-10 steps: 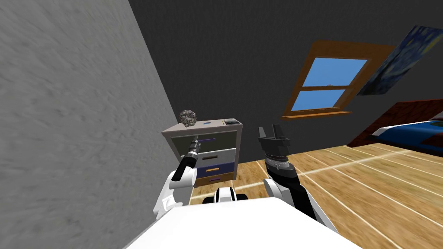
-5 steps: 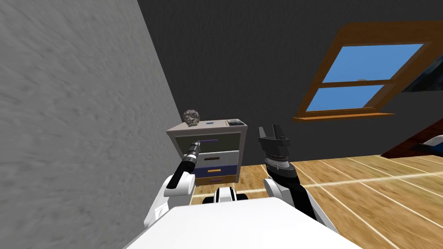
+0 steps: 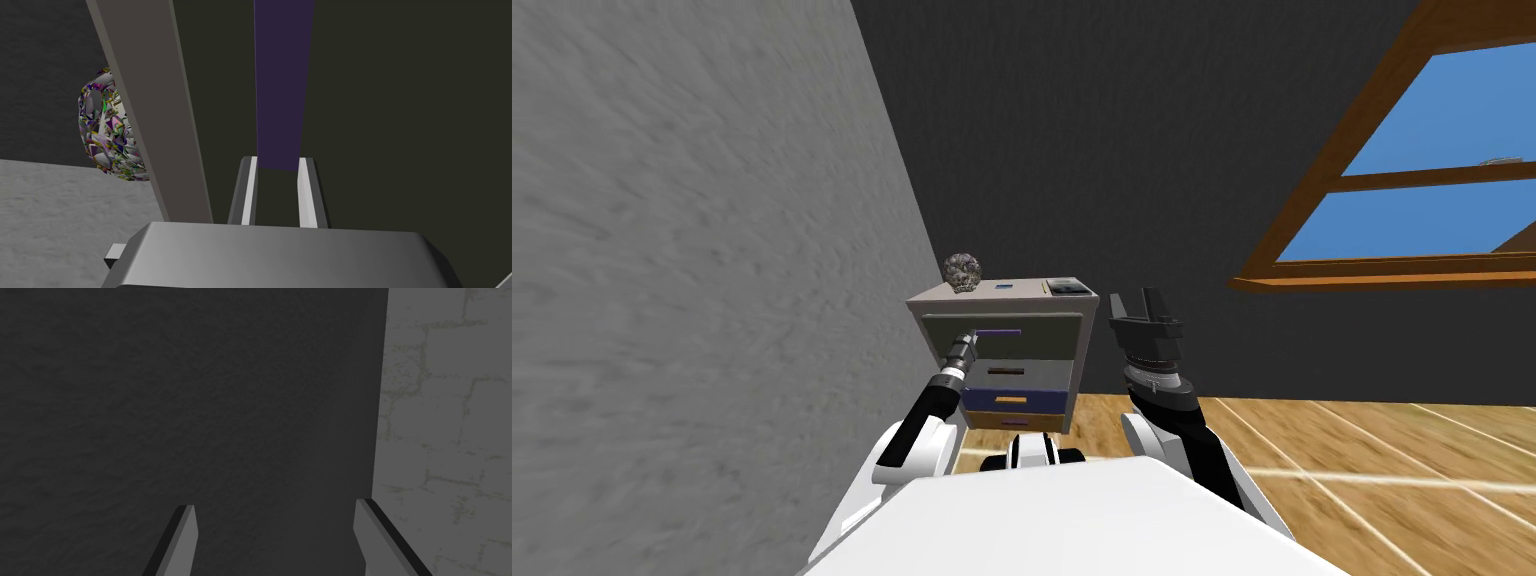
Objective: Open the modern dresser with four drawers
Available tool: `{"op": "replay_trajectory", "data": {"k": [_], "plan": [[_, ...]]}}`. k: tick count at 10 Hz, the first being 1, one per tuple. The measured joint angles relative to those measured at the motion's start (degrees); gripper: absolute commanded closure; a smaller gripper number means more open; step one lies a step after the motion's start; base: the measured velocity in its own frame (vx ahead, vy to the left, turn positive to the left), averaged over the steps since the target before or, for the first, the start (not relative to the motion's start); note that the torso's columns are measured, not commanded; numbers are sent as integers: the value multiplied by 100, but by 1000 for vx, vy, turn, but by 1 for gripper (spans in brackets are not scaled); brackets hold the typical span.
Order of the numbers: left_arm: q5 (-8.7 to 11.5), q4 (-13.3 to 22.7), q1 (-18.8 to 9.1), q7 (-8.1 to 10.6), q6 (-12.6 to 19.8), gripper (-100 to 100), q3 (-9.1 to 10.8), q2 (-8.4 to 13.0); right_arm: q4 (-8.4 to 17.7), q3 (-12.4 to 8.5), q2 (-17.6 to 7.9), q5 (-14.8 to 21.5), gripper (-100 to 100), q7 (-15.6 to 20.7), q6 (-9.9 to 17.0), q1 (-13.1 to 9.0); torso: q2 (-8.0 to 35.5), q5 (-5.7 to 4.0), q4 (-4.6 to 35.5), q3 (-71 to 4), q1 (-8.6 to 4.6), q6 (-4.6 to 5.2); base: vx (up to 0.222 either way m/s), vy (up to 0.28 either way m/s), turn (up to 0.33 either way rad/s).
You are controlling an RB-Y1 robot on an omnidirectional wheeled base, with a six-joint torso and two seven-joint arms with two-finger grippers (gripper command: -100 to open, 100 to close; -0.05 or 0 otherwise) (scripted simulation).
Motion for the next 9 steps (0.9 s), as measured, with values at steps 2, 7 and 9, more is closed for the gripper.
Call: {"op": "replay_trajectory", "data": {"k": [2, 7, 9], "plan": [[-18, -45, -10, 4, 36, 100, 28, -29, 1, 0, -1, 0, 0, 0, 0, -2, 35, 1, 7, 20, 4, 8, -142, 36, -125], [-89, -123, 0, -1, 248, 100, 87, -131, 1, 0, 0, 0, 0, 0, 1, -3, 6, -10, 11, -2, -11, -5, -179, 18, -53], [-102, -204, 51, 2, 248, 100, 89, -136, 1, 0, 0, 0, 0, 0, 1, -3, 35, -9, 16, 20, -18, 6, -237, 9, -10]]}}
